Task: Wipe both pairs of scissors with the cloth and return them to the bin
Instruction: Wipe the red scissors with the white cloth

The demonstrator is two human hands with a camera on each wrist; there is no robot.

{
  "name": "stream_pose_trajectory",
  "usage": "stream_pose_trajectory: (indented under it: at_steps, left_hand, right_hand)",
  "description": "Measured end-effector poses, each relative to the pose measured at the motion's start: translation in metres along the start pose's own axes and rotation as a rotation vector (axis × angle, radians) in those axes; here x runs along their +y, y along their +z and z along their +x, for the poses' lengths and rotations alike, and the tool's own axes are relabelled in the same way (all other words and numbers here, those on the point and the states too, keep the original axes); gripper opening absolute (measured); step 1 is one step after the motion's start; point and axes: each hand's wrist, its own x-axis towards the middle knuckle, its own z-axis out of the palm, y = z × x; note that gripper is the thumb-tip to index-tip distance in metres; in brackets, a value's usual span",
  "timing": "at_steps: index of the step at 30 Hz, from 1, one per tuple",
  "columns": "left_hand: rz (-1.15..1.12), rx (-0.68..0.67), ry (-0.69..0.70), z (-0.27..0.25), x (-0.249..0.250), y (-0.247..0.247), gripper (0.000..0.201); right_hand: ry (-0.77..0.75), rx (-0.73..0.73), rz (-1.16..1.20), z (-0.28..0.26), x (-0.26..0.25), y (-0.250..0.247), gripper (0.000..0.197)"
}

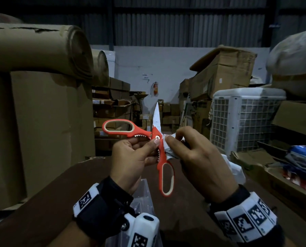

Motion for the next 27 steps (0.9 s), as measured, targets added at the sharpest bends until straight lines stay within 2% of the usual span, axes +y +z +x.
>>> stream_pose_trajectory:
  at_steps: [3,5,7,9,11,14,18,22,27]
  left_hand:
    - [-0.005,0.013,-0.004,0.000,0.000,0.000,0.016]
    - [-0.015,0.026,0.003,0.002,0.001,-0.002,0.018]
    - [-0.026,0.038,0.018,0.004,0.005,-0.004,0.019]
    - [-0.037,0.037,0.029,0.006,0.009,-0.006,0.019]
    - [-0.035,0.023,0.030,0.005,0.010,-0.006,0.021]
    - [-0.045,0.000,0.022,0.003,0.009,-0.004,0.023]
    - [-0.046,-0.001,0.024,0.002,0.007,-0.003,0.021]
    - [-0.036,0.005,0.050,0.003,0.010,-0.005,0.020]
    - [-0.030,0.032,0.041,0.005,0.010,-0.006,0.020]
  right_hand:
    - [-0.071,-0.093,0.007,0.001,0.004,-0.011,0.021]
    - [-0.104,-0.210,0.004,-0.001,0.010,-0.016,0.009]
    - [-0.084,-0.276,0.038,-0.004,0.016,-0.021,0.012]
    - [-0.023,-0.244,0.123,-0.004,0.021,-0.026,0.025]
    - [0.051,-0.151,0.224,-0.001,0.022,-0.032,0.033]
    - [0.162,0.027,0.359,0.002,0.021,-0.034,0.023]
    - [0.356,0.133,0.697,0.003,0.025,-0.037,0.024]
    - [0.493,0.068,1.074,0.002,0.037,-0.033,0.024]
    - [0.664,-0.053,1.540,0.003,0.039,-0.029,0.037]
